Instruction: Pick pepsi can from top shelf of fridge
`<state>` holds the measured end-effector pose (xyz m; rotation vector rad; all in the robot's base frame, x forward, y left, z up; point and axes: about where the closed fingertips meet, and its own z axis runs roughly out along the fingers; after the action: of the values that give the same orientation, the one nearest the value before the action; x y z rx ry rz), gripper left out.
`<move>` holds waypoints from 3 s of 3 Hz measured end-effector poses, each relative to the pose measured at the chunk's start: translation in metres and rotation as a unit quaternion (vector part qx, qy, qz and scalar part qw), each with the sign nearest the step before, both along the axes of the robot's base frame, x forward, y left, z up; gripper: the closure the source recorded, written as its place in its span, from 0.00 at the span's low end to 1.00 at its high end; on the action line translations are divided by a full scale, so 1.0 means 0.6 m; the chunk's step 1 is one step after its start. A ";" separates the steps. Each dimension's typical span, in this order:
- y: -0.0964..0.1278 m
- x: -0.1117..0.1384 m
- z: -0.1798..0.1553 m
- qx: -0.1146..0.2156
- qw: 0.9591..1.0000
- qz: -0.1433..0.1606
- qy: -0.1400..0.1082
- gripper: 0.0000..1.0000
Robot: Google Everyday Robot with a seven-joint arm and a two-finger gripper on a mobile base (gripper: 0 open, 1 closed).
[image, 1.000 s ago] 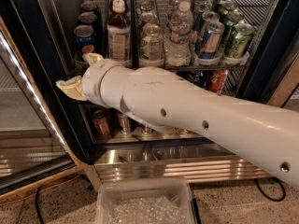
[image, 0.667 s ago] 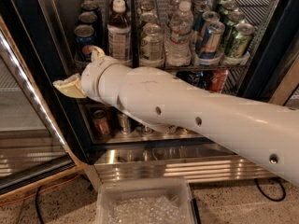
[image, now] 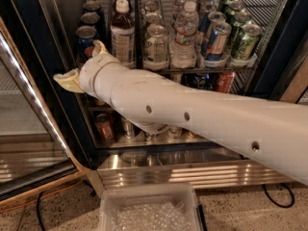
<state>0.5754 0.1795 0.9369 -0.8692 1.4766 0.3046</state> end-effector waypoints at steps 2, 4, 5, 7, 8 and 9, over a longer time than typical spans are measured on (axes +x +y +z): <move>-0.003 0.019 0.001 0.010 1.000 -0.024 -0.007 0.17; -0.005 0.029 0.004 0.014 0.999 -0.034 -0.012 0.27; -0.012 0.053 0.011 0.028 0.998 -0.057 -0.021 0.28; -0.006 0.088 0.015 0.044 0.994 -0.088 -0.038 0.29; -0.004 0.097 0.013 0.047 0.993 -0.102 -0.043 0.29; -0.001 0.103 0.004 0.051 0.991 -0.116 -0.043 0.29</move>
Offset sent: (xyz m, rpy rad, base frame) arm 0.0090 -0.0008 -0.0004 0.0164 -0.0087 -0.0374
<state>0.6373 0.1791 0.9390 -0.6144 1.4515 0.1655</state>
